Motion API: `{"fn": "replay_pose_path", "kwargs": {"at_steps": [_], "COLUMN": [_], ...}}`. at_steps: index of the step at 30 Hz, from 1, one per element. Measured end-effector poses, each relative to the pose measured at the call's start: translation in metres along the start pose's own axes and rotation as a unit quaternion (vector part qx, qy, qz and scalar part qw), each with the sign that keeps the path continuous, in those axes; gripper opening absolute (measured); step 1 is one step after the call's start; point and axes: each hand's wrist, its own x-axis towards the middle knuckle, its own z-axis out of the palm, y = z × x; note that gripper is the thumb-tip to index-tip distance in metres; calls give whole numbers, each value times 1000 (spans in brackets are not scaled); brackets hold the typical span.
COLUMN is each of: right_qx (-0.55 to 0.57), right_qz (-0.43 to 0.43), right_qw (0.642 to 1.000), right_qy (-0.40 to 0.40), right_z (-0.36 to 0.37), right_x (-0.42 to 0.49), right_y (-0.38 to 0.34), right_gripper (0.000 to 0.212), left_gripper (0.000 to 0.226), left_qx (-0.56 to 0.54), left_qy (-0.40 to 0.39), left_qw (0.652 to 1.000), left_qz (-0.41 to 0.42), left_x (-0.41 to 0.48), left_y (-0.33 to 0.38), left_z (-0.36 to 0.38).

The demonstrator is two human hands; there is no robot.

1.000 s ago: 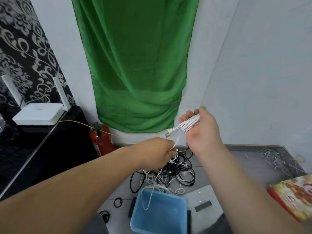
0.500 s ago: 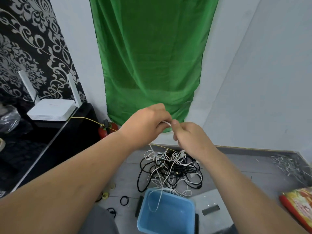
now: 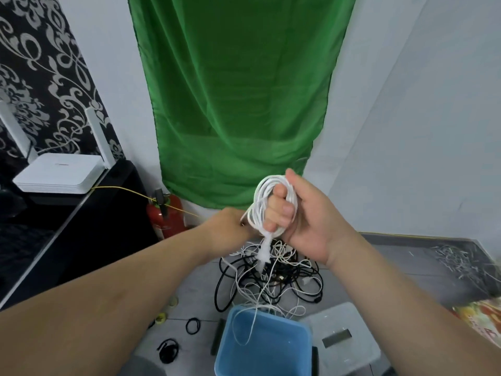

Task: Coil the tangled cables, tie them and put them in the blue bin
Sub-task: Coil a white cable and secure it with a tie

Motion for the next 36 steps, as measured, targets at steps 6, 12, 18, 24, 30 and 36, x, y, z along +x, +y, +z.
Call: {"fn": "replay_pose_path", "kwargs": {"at_steps": [6,12,18,24,30,36], "right_qx": [184,45,-502,-613,-410,-110], "right_qz": [-124,-188,-276,-170,-23,-4], "right_qw": [946,905,729,735,908,994], "right_qy": [237,378,374,235,81,9], "right_z": [-26,-52,-67,-47,-31,-20], "right_x": [13,6,-4,-11,-17,-11], "right_y": [-12,-31,-21,-11,-12,-11], "right_gripper": [47,42,46,60,48,48], "left_gripper": [15,10,16,32,24,23], "left_qx": [82,98,157,175,100,35], "left_qy": [-82,-76,-6,284,276,95], "left_qw": [991,987,963,904,909,985], "left_qz": [61,103,217,268,297,137], "left_x": [-6,-6,-5,2,6,13], "left_y": [16,24,36,37,28,6], "left_z": [34,35,24,0,-9,3]}}
